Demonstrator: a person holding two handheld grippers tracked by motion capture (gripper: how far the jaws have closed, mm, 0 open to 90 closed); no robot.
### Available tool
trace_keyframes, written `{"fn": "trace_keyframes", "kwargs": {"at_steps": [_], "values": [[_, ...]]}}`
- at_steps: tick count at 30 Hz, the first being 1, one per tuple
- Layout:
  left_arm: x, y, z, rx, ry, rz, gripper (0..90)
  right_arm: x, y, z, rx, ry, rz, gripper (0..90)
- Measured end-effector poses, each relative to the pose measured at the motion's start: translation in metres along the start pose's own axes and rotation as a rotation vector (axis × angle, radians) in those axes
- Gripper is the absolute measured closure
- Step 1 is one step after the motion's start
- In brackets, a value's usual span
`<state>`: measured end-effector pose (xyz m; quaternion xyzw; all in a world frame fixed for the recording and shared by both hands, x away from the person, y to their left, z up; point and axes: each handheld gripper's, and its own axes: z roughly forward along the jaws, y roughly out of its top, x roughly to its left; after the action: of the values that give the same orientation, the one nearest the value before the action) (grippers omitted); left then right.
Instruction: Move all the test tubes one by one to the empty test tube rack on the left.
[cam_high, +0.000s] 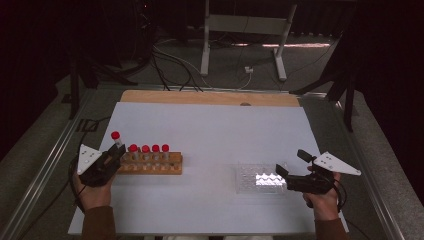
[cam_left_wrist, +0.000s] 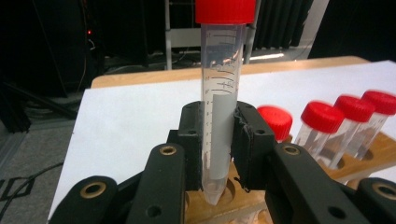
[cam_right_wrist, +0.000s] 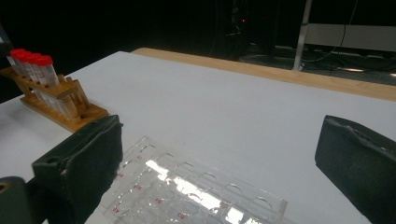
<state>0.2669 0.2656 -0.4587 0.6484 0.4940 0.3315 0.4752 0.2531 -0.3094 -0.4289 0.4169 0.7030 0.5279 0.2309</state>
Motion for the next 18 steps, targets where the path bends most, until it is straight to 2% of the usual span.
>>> {"fn": "trace_keyframes", "kwargs": {"at_steps": [13, 18], "values": [[-0.001, -0.011, 0.0, 0.032, -0.002, -0.009, 75.3, 0.0, -0.001, 0.0, -0.002, 0.004, 0.005, 0.7], [-0.002, -0.013, 0.002, 0.057, 0.003, 0.004, 75.3, -0.001, -0.001, -0.001, -0.002, 0.004, 0.008, 0.7]]}}
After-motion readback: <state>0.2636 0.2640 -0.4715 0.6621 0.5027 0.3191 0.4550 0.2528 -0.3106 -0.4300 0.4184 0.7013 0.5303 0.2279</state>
